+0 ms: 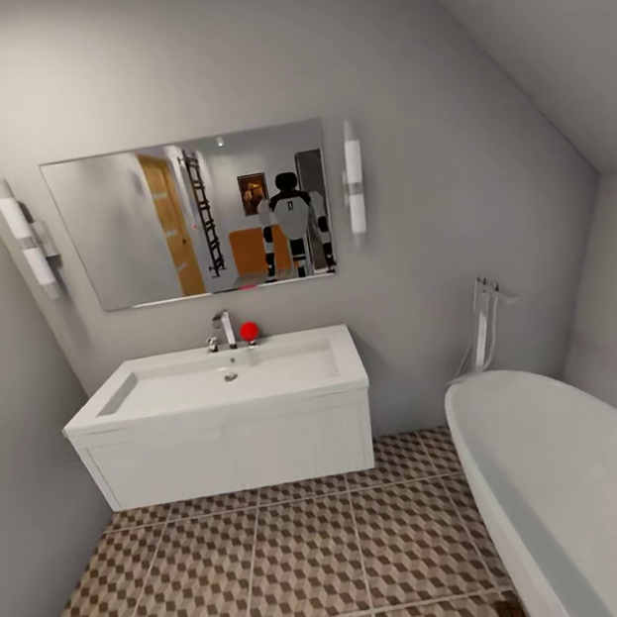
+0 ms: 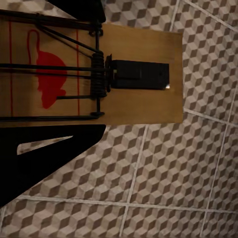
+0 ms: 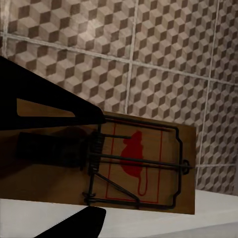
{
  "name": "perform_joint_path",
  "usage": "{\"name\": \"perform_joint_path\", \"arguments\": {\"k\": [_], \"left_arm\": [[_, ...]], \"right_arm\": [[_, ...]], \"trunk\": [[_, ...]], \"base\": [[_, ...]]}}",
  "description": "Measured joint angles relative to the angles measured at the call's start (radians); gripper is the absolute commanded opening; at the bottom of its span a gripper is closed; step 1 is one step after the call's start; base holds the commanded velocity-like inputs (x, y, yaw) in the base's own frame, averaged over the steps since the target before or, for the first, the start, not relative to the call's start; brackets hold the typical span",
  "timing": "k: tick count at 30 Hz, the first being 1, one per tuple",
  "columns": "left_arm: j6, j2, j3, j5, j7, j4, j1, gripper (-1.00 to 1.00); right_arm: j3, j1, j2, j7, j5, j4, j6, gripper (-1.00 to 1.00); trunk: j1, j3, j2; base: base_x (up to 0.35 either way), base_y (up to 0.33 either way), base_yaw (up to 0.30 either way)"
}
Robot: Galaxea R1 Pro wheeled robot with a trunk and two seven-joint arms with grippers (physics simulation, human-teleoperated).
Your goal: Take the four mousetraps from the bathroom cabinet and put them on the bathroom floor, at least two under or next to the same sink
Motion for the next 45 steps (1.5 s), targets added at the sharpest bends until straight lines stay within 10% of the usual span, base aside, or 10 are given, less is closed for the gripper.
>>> {"name": "perform_joint_path", "arguments": {"k": [45], "left_arm": [[0.002,0.001,0.001,0.000,0.000,0.000,0.000,-1.00]], "right_arm": [[0.000,0.000,0.000,0.001,0.000,0.000,0.002,-1.00]], "trunk": [[0.000,0.000,0.000]], "base": [[0.208,0.081,0.000]]}}
